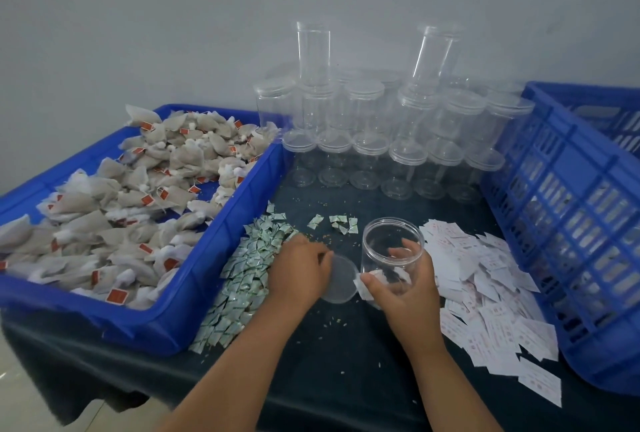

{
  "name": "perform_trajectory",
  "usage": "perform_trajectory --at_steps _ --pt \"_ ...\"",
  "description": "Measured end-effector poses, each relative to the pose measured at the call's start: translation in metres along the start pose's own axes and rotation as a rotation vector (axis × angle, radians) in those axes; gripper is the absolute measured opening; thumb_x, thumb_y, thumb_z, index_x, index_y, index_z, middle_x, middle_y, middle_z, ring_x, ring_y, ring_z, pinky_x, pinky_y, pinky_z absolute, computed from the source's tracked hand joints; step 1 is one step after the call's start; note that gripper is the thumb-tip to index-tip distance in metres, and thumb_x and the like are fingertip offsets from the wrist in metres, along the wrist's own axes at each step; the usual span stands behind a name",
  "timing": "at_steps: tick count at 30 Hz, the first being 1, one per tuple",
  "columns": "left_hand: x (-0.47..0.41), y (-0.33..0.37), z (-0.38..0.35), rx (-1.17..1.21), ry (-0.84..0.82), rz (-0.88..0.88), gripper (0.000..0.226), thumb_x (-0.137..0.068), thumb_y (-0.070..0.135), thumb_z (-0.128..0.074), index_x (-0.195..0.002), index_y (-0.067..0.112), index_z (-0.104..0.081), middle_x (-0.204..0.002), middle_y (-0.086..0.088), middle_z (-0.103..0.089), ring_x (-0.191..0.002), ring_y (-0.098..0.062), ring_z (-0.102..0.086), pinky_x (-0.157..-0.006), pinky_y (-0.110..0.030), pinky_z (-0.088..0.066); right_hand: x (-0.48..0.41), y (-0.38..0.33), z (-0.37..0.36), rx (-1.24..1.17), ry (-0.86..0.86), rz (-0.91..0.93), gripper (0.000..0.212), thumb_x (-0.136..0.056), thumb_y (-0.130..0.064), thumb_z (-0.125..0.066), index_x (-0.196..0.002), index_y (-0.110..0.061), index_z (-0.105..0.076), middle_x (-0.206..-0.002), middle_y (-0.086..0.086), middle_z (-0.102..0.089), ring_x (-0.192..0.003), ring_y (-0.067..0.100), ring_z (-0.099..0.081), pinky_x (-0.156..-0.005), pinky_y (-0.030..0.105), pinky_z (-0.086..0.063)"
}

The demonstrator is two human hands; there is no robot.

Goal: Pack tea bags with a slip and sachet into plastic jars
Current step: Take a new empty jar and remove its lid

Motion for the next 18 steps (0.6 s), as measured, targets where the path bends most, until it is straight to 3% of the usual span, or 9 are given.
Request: perform_trajectory --at_steps 2,5,9,12,15,17,18 --pt "0.004 -0.005 -0.008 -0.102 -0.007 0.014 0.025 -0.099 0.046 -0.063 -0.114 0.03 -0.075 -0.1 0.006 -0.045 -0.092 -0.011 -0.045 -0.07 -0.027 -0.039 0.0 0.002 -0.001 0.007 -0.008 0.008 0.084 -0.069 -0.028 -0.101 -0.134 -0.047 -0.052 -0.122 -0.031 -0.068 -0.088 0.005 -0.075 -0.083 0.023 -0.06" --pt "0.008 -0.002 -0.008 -0.08 0.052 0.003 0.03 -0.101 0.046 -0.058 -0.124 0.029 -0.068 -0.108 0.005 -0.047 -0.102 -0.014 -0.052 -0.073 -0.026 -0.041 0.0 0.007 0.003 0.033 -0.005 0.012 0.084 -0.072 -0.026 -0.101 -0.135 -0.05 -0.051 -0.126 -0.027 -0.067 -0.101 0.006 -0.073 -0.079 0.027 -0.061" --pt "0.004 0.016 0.029 0.002 0.09 -0.081 0.029 -0.102 0.049 -0.054 -0.121 0.031 -0.065 -0.114 0.006 -0.057 -0.099 -0.014 -0.061 -0.076 -0.03 -0.05 0.003 0.005 0.003 0.071 -0.015 0.016 0.086 -0.062 -0.05 -0.094 -0.133 -0.062 -0.047 -0.128 -0.03 -0.063 -0.101 -0.001 -0.07 -0.08 0.027 -0.057" --pt "-0.003 0.028 0.079 -0.014 0.071 -0.131 0.032 -0.103 0.056 -0.049 -0.116 0.034 -0.066 -0.11 0.01 -0.062 -0.092 -0.011 -0.063 -0.075 -0.035 -0.055 0.002 0.007 0.002 0.069 -0.05 0.009 0.093 -0.059 -0.051 -0.093 -0.14 -0.051 -0.047 -0.127 -0.035 -0.062 -0.096 -0.007 -0.069 -0.078 0.031 -0.057" --pt "-0.012 0.027 0.13 -0.034 0.027 -0.132 0.043 -0.103 0.065 -0.038 -0.097 0.033 -0.066 -0.089 0.012 -0.066 -0.078 -0.01 -0.062 -0.067 -0.035 -0.055 0.002 0.007 -0.001 0.083 -0.086 0.011 0.095 -0.06 -0.054 -0.089 -0.144 -0.041 -0.048 -0.122 -0.045 -0.059 -0.094 -0.006 -0.069 -0.078 0.03 -0.056" --pt "-0.023 0.018 0.16 -0.077 -0.061 -0.125 0.042 -0.107 0.056 -0.035 -0.095 0.029 -0.065 -0.088 0.008 -0.068 -0.081 -0.014 -0.063 -0.071 -0.038 -0.054 0.003 0.006 -0.003 0.076 -0.105 0.019 0.096 -0.059 -0.054 -0.086 -0.145 -0.035 -0.048 -0.121 -0.046 -0.059 -0.093 -0.01 -0.069 -0.078 0.029 -0.056" --pt "-0.03 0.01 0.172 -0.124 -0.124 -0.107 0.036 -0.108 0.045 -0.037 -0.104 0.027 -0.067 -0.098 0.005 -0.07 -0.09 -0.017 -0.064 -0.077 -0.04 -0.053 0.002 0.005 -0.004 0.067 -0.111 0.022 0.095 -0.059 -0.054 -0.085 -0.145 -0.035 -0.048 -0.12 -0.046 -0.06 -0.093 -0.014 -0.067 -0.077 0.027 -0.057"
Point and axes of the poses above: each hand's wrist, its own x-axis away from the middle knuckle, its own z-axis out of the back of the hand, y = z × x, the point moved 4 cm from there along -x, towards the middle knuckle
